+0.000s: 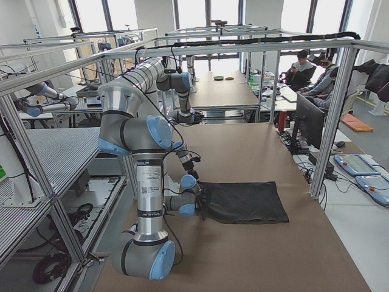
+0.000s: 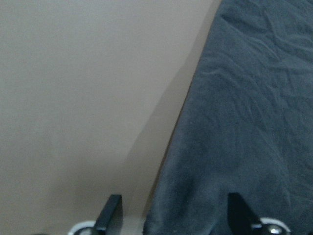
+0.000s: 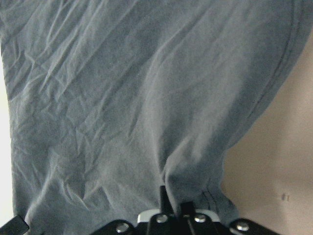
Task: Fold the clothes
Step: 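Lift the near edge with both grippers and fold it away over the shirt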
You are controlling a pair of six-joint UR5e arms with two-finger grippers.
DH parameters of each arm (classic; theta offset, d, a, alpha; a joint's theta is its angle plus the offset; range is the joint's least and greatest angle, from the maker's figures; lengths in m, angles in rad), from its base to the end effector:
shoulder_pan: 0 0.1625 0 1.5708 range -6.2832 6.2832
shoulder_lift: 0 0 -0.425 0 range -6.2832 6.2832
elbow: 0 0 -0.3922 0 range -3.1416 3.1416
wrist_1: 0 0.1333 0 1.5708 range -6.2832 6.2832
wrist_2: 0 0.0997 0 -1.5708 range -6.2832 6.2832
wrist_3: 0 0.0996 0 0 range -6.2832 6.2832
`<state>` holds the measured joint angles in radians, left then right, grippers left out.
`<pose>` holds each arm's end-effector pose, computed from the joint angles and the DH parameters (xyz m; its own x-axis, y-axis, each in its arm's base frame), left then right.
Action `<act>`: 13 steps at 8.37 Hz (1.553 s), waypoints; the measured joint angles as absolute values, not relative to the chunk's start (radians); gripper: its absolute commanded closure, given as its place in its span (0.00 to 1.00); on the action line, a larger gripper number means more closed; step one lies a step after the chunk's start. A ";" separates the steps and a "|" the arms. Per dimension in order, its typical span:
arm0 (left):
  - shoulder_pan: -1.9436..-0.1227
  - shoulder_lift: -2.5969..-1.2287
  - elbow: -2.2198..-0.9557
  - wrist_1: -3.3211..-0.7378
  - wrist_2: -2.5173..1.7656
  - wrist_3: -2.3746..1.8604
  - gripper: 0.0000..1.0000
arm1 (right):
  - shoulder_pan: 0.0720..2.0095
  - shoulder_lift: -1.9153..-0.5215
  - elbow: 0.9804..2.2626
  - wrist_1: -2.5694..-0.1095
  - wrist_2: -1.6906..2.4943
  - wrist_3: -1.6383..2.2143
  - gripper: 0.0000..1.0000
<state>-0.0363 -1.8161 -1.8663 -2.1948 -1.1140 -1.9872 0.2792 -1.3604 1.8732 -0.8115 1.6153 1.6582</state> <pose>0.5541 -0.1975 0.3166 0.1840 -0.3699 -0.9107 0.5598 0.8010 -0.2123 -0.4979 -0.2768 0.3197 0.2613 0.1656 0.9509 -0.2582 0.9613 -0.0965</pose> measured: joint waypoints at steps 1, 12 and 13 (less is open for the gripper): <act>-0.037 -1.814 -1.866 -2.194 -1.114 -1.985 1.00 | 0.279 -1.360 1.875 -0.811 1.617 1.658 1.00; -0.024 -1.681 -2.185 -2.191 -1.167 -1.840 1.00 | 0.161 -1.439 2.063 -0.811 1.629 1.666 1.00; -0.039 -1.688 -2.195 -2.192 -1.192 -1.832 1.00 | 0.165 -1.436 2.065 -0.811 1.631 1.665 1.00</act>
<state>-0.0389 -1.6883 -2.1945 -2.1916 -1.1918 -1.8316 0.1649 -1.4365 2.0649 -0.8107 1.6306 1.6649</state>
